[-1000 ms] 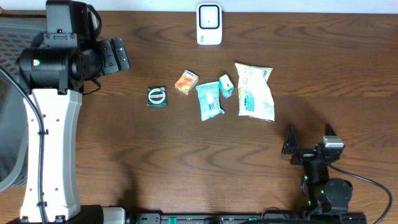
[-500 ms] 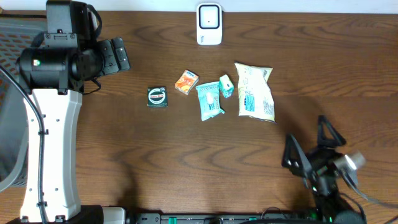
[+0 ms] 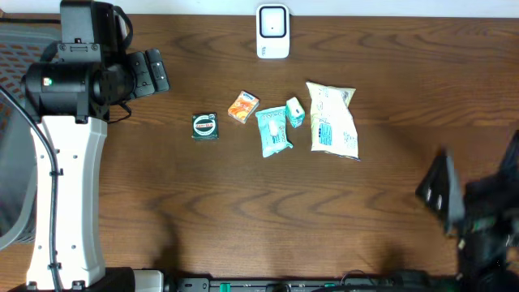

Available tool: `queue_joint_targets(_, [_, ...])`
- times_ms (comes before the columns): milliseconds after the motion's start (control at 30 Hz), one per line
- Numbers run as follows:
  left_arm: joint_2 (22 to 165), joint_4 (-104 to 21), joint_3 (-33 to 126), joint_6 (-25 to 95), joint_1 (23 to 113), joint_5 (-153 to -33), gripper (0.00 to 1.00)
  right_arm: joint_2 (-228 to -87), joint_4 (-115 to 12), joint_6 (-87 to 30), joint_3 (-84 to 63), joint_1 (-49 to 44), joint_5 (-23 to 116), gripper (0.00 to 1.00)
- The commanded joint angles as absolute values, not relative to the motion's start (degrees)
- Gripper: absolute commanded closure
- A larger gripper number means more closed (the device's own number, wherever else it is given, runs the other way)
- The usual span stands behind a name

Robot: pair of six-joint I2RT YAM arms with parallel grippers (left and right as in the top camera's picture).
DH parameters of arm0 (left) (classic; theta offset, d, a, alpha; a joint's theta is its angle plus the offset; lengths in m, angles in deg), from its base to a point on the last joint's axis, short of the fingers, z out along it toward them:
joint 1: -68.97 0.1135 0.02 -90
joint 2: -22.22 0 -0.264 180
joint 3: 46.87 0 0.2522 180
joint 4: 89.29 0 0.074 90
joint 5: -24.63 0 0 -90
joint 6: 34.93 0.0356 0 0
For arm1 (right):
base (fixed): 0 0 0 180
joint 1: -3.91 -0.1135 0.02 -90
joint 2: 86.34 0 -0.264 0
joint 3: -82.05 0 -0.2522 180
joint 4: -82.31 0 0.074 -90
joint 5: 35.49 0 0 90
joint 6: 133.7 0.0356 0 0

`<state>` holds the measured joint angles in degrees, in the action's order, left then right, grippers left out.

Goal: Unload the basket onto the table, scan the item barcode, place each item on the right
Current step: 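Swing the right gripper over and grasp the white-and-yellow snack bag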

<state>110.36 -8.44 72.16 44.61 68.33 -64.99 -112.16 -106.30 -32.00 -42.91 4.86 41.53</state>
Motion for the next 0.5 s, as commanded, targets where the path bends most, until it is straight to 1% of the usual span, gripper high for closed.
queue_joint_targets(0, [110.6, -8.3, 72.1, 44.8, 68.3, -64.7, 0.02, -128.2, -90.8, -46.2, -27.0, 4.9, 36.8, 0.01])
queue_joint_targets(167, [110.6, -8.3, 72.1, 44.8, 68.3, -64.7, 0.02, -151.5, -55.3, -55.2, -1.2, 4.9, 36.6, 0.01])
queue_joint_targets(267, [110.6, -8.3, 72.1, 44.8, 68.3, -64.7, 0.02, -163.5, -37.6, -55.6, 10.7, 4.9, 36.5, 0.01])
queue_joint_targets(367, [110.6, -8.3, 72.1, 44.8, 68.3, -64.7, 0.02, -172.1, -26.4, -55.5, 16.5, 4.9, 35.3, 0.01])
queue_joint_targets(467, [110.6, -8.3, 72.1, 44.8, 68.3, -64.7, 0.02, -178.1, -20.8, -55.5, 16.9, 4.9, 34.3, 0.01])
